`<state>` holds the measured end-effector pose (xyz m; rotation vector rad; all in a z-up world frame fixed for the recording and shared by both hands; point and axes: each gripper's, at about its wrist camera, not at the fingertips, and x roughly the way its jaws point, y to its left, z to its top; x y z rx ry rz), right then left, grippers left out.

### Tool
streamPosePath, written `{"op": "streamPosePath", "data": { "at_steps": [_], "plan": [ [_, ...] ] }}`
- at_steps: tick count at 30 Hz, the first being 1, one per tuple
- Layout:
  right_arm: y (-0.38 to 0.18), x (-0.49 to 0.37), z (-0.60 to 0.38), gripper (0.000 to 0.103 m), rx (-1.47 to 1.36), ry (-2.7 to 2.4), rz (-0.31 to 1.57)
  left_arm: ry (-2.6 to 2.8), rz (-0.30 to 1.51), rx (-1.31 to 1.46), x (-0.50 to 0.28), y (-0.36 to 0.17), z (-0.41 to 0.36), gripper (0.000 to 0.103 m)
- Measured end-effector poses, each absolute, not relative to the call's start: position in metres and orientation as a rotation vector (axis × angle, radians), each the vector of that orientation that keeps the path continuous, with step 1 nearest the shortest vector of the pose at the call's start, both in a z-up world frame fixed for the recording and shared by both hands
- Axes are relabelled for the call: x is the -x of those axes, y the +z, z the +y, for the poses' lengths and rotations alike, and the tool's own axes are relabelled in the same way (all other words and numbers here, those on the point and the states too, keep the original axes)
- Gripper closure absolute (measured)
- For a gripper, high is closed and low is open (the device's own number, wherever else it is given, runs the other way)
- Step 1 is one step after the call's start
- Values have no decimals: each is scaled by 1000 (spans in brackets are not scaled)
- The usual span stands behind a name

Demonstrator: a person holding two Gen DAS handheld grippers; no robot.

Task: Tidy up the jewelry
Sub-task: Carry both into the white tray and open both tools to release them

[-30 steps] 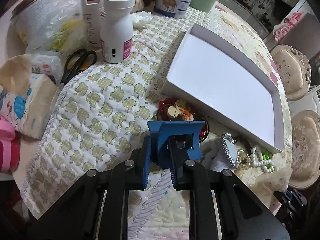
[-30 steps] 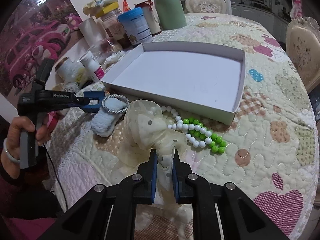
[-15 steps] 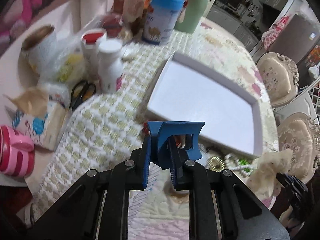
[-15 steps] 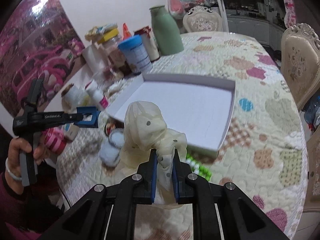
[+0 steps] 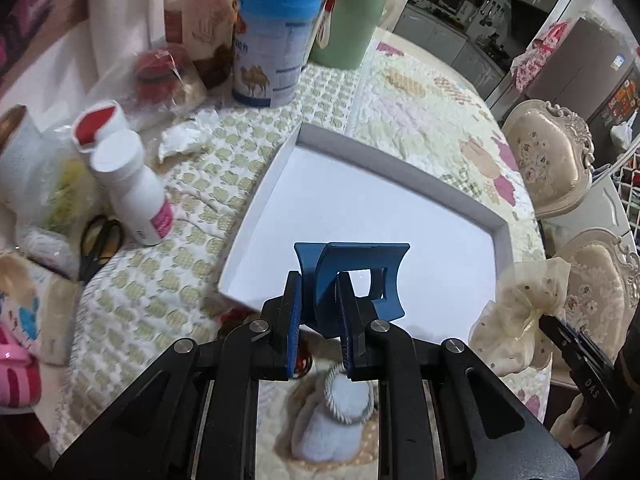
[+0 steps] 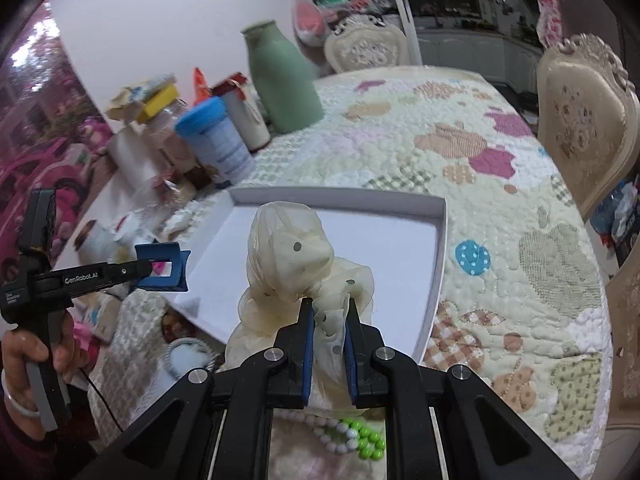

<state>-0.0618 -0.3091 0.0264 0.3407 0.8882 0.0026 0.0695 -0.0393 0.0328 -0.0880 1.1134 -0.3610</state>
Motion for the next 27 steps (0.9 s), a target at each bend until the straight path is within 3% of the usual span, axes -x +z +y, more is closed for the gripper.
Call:
{"op": "streamPosePath", "data": {
  "at_steps": [8,16,17,18,19,23,24,27],
  "plan": [
    [-25,33,-319,91,-376,-58,1011,-331,1202,95,-97,-9,-42,88],
    [-43,26,-322,90,-327,-119,1082,-325,1211,72,-104,-19,-44,87],
    [-42,26,-321,85,-314,-121,1079,-324,1212,70,-105,-19,-45,87],
    [-41,26,-320,71,-301,-126,1075,-317,1215,61,-105,-20,-46,88],
    [-40,27,-320,64,-289,-132,1066,-312,1219,54,-106,-20,-46,88],
    [-32,32,-322,63,-305,-129,1046,-308,1232,41,-105,-25,-47,86],
    [-30,34,-322,63,-315,-124,1042,-304,1230,34,-104,-26,-48,85],
    [-23,40,-324,63,-348,-112,1024,-296,1224,26,-102,-26,-48,64]
  ]
}}
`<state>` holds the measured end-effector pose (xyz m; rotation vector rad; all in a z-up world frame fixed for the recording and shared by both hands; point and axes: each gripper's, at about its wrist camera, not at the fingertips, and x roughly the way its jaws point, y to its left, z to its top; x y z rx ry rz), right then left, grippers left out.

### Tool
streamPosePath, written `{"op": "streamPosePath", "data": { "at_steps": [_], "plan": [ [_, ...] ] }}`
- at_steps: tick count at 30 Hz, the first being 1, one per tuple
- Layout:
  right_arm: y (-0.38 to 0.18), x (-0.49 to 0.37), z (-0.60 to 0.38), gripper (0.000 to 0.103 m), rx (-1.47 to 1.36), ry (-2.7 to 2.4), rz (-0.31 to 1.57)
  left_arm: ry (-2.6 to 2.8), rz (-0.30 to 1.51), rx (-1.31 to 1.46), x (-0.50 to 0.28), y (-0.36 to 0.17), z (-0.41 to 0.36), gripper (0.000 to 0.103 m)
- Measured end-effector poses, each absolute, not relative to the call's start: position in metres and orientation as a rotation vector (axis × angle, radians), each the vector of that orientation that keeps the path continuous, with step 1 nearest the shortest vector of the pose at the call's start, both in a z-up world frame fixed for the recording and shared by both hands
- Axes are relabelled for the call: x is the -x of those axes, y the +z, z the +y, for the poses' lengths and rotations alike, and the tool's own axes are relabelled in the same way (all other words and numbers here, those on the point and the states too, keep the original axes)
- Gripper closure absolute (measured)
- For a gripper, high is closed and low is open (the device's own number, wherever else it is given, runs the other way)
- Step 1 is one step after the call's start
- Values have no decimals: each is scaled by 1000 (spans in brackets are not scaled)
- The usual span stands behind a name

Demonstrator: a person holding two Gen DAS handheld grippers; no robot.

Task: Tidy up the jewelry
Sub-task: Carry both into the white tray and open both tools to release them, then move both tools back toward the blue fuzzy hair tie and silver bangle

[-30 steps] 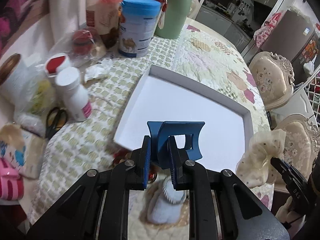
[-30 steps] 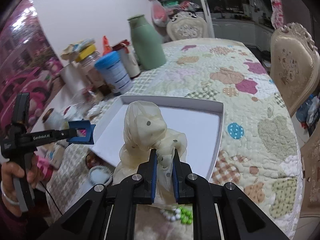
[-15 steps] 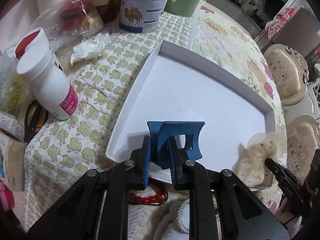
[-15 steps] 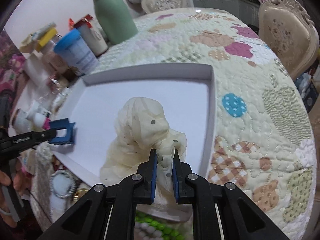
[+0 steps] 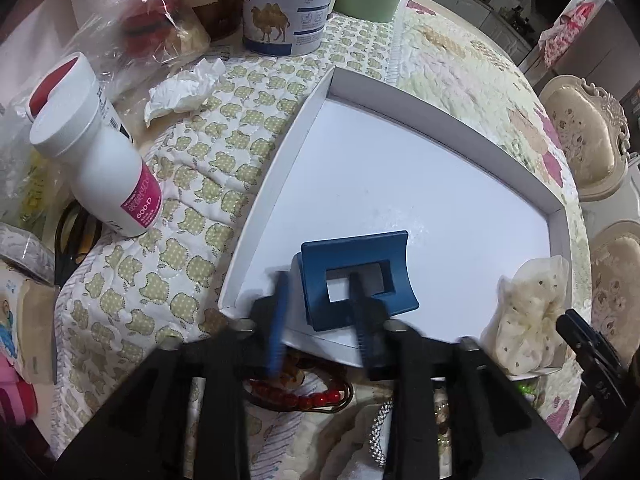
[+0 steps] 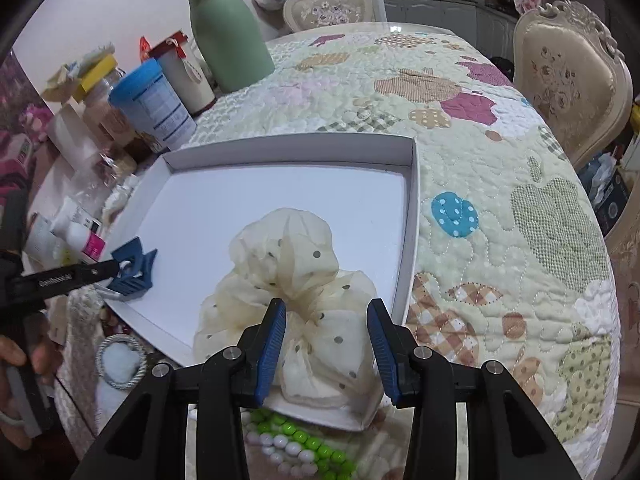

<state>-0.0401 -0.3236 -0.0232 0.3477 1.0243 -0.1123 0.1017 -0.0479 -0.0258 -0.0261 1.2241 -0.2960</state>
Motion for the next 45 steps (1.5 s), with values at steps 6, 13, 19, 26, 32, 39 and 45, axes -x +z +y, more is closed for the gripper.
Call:
{"op": "streamPosePath", "data": {
  "at_steps": [6,13,19,26,32,39,45],
  "plan": [
    [-8,50,-319,63,-356,-104,989,-292,1194,19,-93,-14,-47,59],
    [7,58,-307,63,-338,-81,957,-279,1132,-15,-70,6,-45,59],
    [17,68,-294,63,-309,-51,944,-262,1076,-42,-47,22,-43,59],
    [34,85,-280,63,-269,-20,917,-250,1044,-43,-19,34,-39,59],
    [46,100,-272,62,-243,3,901,-238,1024,-40,5,41,-37,59],
    [53,119,-264,62,-221,31,892,-225,1001,-40,31,47,-35,59],
    [57,136,-261,60,-207,46,887,-232,1011,-11,47,49,-30,59]
  ]
}}
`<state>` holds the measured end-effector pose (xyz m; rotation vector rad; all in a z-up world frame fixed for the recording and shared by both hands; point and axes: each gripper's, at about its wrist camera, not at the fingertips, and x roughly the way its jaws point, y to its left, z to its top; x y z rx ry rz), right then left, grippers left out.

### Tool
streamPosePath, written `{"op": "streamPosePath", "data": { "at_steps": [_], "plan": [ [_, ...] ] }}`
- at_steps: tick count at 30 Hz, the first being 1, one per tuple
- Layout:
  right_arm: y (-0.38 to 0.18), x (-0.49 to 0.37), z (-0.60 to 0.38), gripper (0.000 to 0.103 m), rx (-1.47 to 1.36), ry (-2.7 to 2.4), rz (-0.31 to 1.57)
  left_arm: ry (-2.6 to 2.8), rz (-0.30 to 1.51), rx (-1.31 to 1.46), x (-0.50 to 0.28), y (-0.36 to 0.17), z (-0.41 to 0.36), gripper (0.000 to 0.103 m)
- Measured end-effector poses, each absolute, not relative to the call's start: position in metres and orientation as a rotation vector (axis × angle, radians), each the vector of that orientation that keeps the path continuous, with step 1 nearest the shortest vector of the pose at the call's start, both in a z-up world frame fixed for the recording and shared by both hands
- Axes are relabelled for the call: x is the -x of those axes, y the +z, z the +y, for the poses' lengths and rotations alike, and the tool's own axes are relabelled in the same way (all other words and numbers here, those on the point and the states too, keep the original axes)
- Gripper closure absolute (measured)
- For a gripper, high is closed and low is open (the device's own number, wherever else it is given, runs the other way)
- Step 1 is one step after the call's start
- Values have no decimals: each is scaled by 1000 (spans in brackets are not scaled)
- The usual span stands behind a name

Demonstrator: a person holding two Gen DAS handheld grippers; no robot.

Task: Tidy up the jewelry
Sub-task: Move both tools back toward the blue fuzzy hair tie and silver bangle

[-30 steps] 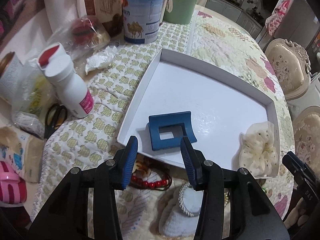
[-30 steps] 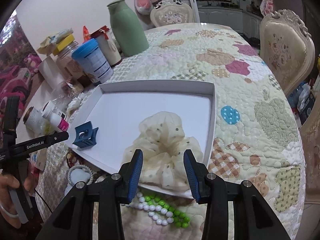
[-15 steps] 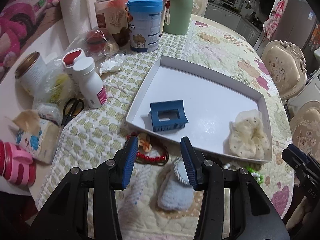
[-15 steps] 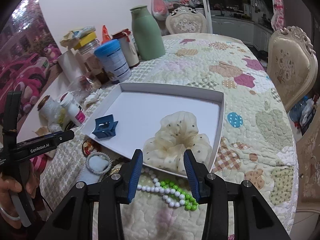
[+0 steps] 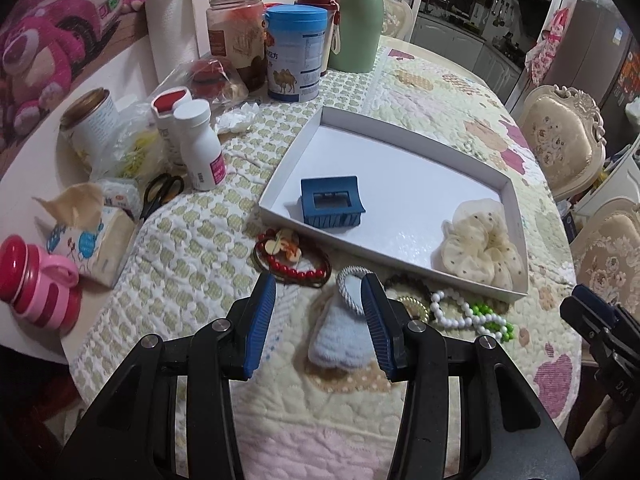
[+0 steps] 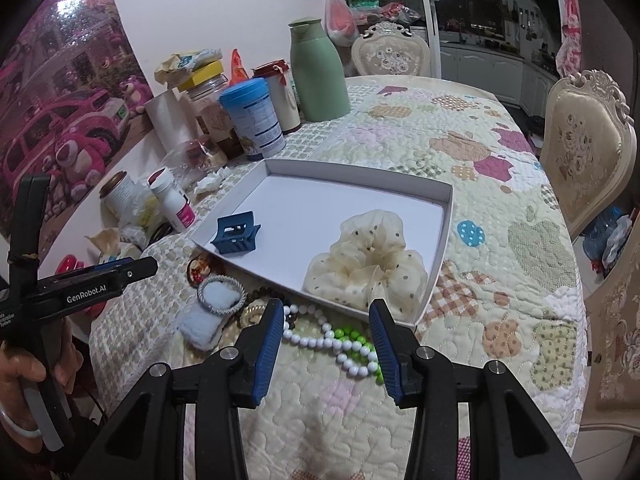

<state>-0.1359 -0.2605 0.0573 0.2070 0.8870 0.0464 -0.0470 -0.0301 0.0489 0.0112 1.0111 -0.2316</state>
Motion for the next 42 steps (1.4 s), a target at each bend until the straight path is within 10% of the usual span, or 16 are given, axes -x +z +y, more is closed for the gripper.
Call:
{"op": "streamPosePath", "data": {
  "at_steps": [10,42],
  "plan": [
    [47,159,-267,56,-209,56,911,-279,1077,81,64,41,-17,43],
    [-10,87,-210,58,-253,326,1016,-379,1271,35,36,-42,-41,43]
  ]
}}
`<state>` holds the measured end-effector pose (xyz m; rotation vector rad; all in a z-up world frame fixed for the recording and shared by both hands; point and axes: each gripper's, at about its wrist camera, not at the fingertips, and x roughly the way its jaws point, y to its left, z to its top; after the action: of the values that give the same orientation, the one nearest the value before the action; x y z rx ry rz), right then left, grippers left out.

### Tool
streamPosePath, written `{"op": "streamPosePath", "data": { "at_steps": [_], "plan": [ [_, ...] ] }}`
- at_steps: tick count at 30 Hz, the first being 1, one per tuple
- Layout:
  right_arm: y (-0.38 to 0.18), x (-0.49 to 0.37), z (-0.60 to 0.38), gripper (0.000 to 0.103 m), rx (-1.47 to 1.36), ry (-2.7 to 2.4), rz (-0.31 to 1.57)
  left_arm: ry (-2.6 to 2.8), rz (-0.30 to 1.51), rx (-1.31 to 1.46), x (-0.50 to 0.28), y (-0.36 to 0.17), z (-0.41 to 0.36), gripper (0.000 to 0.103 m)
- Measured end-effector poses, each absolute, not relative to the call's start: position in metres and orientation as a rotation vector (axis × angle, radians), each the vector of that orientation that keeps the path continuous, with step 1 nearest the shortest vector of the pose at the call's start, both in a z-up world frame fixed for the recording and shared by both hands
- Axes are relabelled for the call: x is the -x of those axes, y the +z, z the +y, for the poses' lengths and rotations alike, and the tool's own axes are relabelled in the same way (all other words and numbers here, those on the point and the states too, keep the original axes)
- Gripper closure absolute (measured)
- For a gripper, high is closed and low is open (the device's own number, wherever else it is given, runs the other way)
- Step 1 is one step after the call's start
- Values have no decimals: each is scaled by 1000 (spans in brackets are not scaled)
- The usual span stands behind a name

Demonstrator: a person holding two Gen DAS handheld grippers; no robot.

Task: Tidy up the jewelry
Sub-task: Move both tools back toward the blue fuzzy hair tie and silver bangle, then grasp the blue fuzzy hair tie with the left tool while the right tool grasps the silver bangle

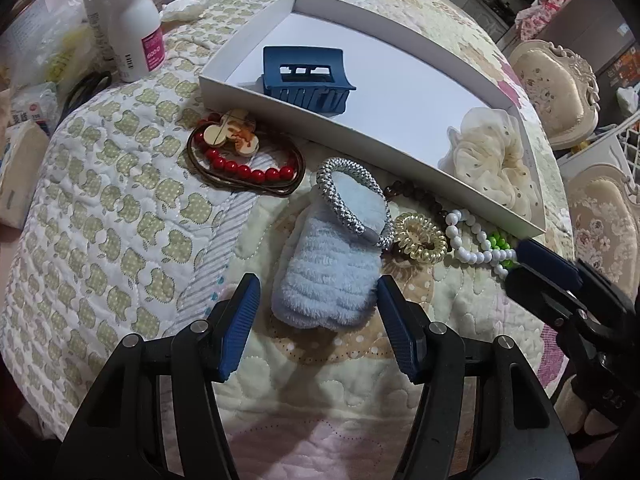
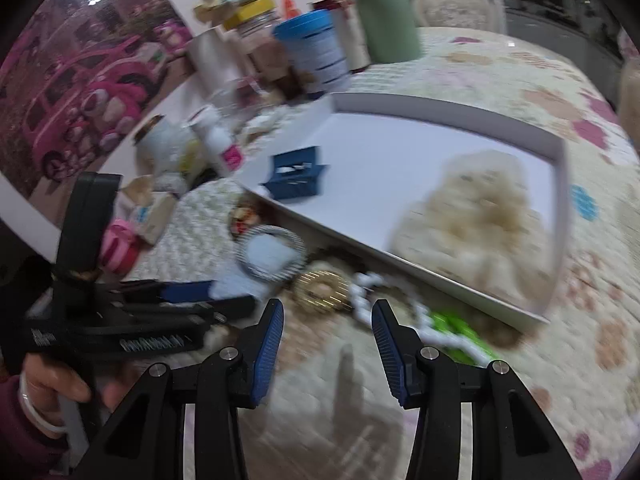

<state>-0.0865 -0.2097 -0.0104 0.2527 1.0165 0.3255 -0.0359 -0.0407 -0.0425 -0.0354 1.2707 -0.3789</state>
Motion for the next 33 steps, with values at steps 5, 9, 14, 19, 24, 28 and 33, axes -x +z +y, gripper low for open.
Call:
{"op": "streamPosePath", "data": {
  "at_steps": [5,9,14,19,24,28,33],
  "plan": [
    [-17,62,-193,60,-275,373,1040,-429,1256,-1,35,-40,-41,65],
    [-24,43,-183,63,-312,420,1058,-456,1261,-1,33,-35,-30,67],
    [-38,23,-171,63,-336,448,1091,-475,1266,-21,37,-34,-19,69],
    [-49,9,-153,66,-283,487,1121,-479,1280,-31,41,-36,-10,69],
    [-61,2,-142,75,-311,559,1157,-474,1291,-24,44,-38,1,69],
    [-70,1,-146,84,-407,622,1182,-472,1299,-19,44,-40,6,69],
    [-60,11,-158,96,-423,614,1148,-465,1295,-27,43,-40,4,69]
  ]
}}
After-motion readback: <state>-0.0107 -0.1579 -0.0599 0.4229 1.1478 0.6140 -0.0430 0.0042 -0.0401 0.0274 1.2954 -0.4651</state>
